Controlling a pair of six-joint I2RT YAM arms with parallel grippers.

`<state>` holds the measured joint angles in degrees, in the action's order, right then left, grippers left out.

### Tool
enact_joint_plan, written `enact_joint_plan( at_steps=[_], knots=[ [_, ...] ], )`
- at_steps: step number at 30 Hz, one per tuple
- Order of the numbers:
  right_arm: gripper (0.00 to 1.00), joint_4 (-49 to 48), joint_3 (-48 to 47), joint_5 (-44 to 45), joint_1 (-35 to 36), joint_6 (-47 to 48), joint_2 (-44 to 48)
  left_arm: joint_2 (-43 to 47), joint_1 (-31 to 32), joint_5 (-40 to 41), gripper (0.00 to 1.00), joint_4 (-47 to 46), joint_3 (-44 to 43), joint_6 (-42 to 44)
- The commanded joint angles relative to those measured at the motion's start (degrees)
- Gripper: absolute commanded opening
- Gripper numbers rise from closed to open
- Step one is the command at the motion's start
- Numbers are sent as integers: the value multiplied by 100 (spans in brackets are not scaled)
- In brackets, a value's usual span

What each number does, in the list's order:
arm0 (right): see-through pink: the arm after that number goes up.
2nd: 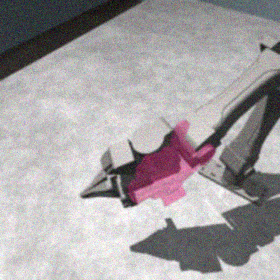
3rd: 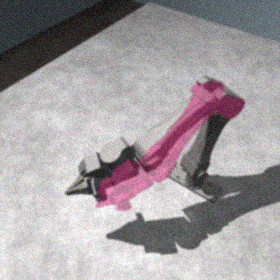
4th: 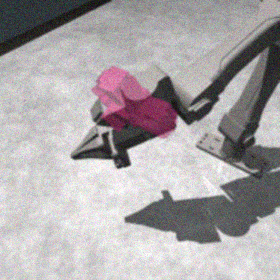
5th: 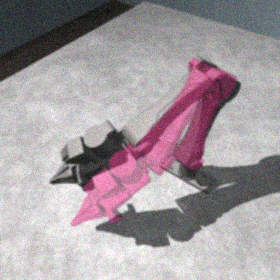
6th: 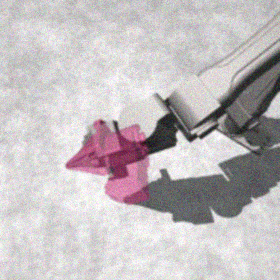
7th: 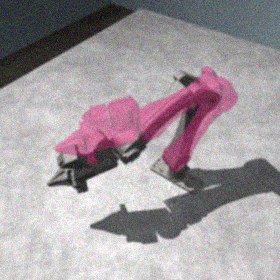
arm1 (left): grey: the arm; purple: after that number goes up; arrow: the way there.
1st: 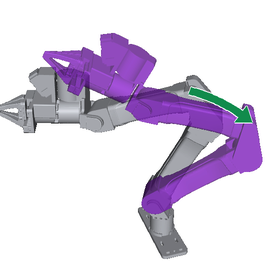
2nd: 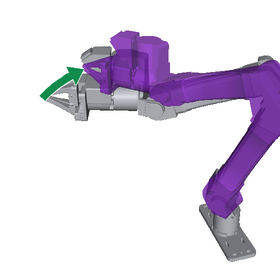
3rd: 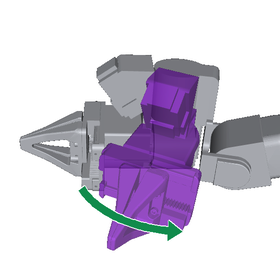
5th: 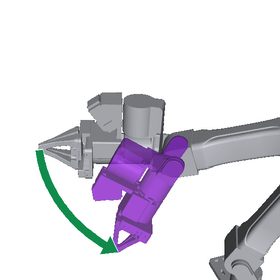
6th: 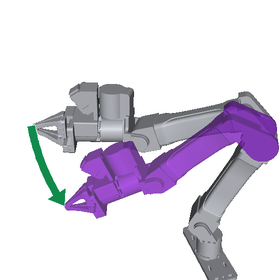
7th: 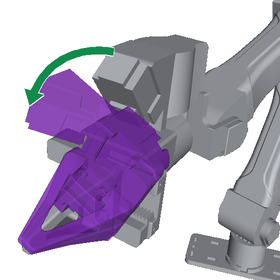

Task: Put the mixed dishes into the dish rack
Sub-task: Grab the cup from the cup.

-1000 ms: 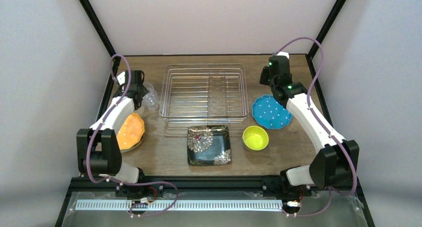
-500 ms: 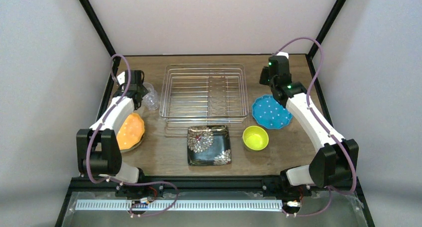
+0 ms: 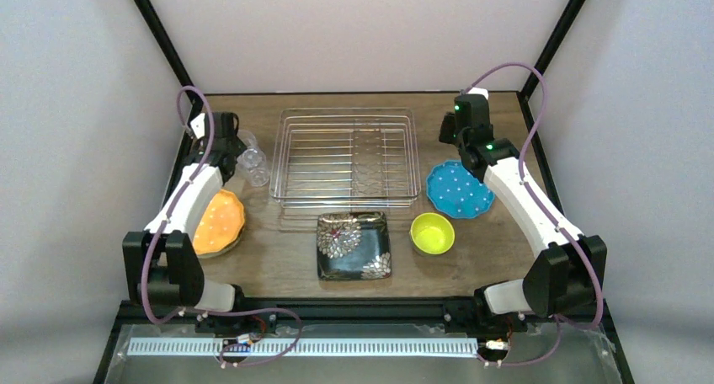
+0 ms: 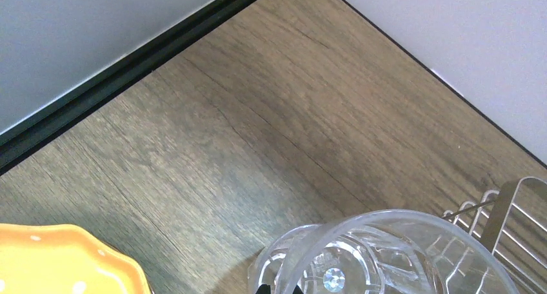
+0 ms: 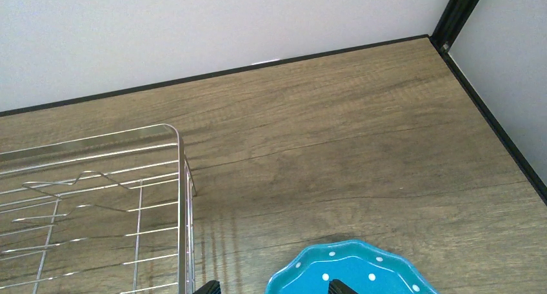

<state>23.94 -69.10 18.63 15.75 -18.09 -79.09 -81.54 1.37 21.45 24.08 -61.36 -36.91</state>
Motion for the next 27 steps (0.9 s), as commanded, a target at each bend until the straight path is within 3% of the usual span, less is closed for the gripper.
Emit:
enact_joint_plan(
  at_steps=[1, 14, 27],
  knots=[
    [99, -43, -200, 17, 16, -58, 42, 236, -33, 43, 3, 69, -258, -36],
    [99, -112, -191, -588, 16, -149, 330, 806, -40, -247, 3, 458, -705, -240],
    [99, -433, -208, -2434, 14, -551, 579, 1352, -40, -2127, 3, -83, -494, -1527]
  ],
)
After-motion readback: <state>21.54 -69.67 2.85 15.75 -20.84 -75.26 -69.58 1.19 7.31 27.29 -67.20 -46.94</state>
